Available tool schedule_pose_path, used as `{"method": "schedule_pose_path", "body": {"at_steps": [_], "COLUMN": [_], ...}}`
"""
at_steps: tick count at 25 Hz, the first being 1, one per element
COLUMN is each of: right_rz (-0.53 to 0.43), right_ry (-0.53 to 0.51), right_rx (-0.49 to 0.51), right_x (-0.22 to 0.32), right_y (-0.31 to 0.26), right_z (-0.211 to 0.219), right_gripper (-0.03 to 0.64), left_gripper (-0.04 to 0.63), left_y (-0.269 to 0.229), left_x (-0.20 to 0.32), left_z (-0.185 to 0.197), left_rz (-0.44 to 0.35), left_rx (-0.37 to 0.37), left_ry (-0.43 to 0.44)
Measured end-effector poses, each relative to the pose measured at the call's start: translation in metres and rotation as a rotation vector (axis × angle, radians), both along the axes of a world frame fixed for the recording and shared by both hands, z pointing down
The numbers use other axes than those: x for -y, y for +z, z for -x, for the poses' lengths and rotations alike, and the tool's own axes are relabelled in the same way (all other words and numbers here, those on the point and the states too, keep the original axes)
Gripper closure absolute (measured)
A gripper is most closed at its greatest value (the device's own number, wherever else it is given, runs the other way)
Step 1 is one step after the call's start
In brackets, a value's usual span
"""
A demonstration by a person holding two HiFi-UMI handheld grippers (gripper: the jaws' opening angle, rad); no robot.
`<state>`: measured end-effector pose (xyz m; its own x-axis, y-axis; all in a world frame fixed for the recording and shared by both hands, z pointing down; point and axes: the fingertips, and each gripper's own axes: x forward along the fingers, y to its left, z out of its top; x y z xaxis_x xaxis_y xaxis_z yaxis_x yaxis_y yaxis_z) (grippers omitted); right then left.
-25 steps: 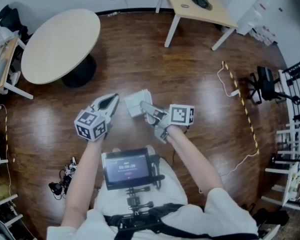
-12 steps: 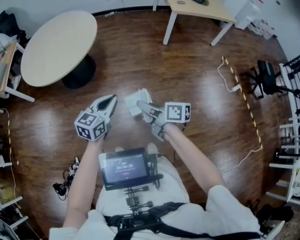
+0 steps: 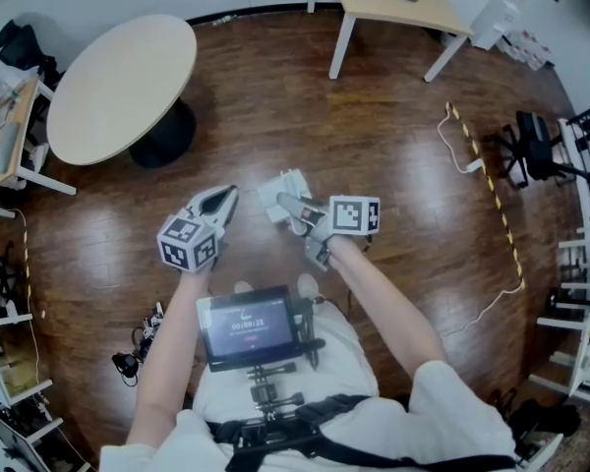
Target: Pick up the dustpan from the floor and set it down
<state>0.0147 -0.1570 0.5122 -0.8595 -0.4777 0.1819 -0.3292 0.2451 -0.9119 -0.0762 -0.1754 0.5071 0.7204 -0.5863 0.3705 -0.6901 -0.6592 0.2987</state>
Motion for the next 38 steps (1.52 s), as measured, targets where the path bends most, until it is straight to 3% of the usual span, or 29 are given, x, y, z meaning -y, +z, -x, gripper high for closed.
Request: {"method": "schedule_pose_path", "body": {"at_steps": [38], "right_rz": [0.074], "right_ry": [-0.002], "right_rx": [-0.038], "right_x": [0.033], "right_y": [0.094], "right_z": [-0.015], "right_gripper": [0.534], "left_gripper": [0.601], "left_y": [0.067], "left_x": [0.022], "left_z": [-0.008], "left_rz": [0.106], "left_rx": [0.095], "left_ry": [0.006]}}
